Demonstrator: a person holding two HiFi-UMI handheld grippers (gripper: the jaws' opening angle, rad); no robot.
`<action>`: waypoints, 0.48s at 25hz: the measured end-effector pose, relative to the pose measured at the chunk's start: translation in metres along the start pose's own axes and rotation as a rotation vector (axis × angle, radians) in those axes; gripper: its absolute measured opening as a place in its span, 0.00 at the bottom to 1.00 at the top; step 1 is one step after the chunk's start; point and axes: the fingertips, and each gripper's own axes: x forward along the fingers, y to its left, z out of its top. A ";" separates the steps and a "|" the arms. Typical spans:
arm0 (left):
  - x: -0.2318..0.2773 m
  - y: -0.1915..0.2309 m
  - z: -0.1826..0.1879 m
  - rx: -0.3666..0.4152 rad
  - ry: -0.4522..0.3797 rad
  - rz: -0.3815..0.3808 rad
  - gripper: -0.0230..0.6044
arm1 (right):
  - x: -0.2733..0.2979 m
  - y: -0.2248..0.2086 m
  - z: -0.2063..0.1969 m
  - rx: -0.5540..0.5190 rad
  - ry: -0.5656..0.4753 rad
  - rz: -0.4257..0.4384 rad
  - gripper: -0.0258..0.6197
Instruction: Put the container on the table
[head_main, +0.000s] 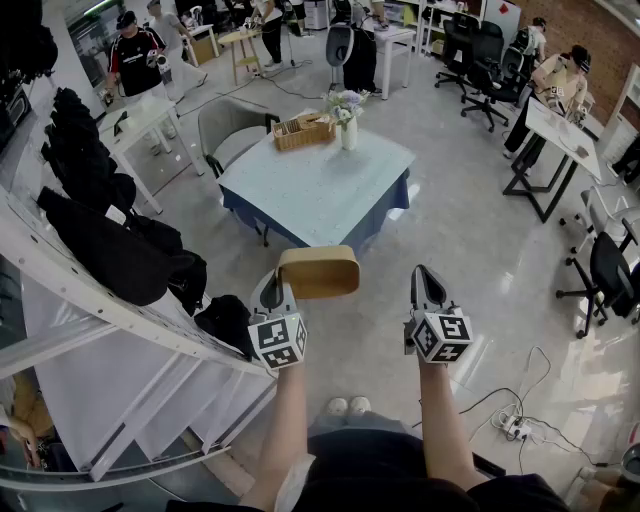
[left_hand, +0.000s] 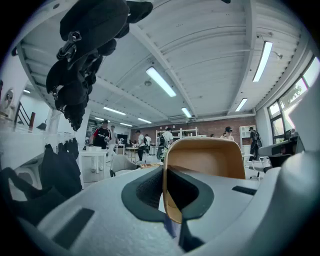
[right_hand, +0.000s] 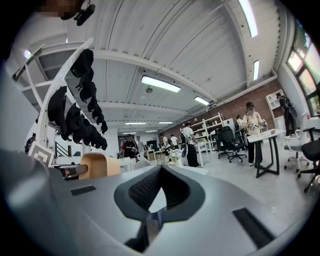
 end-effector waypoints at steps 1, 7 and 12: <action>-0.001 0.000 0.000 0.000 0.002 0.000 0.06 | 0.000 0.001 0.000 0.000 0.001 0.000 0.04; -0.002 0.000 0.000 -0.003 0.007 -0.002 0.06 | -0.002 0.003 0.001 -0.002 0.001 0.002 0.04; 0.000 0.000 -0.002 -0.005 0.007 -0.002 0.06 | 0.000 0.001 0.001 -0.003 -0.002 -0.002 0.04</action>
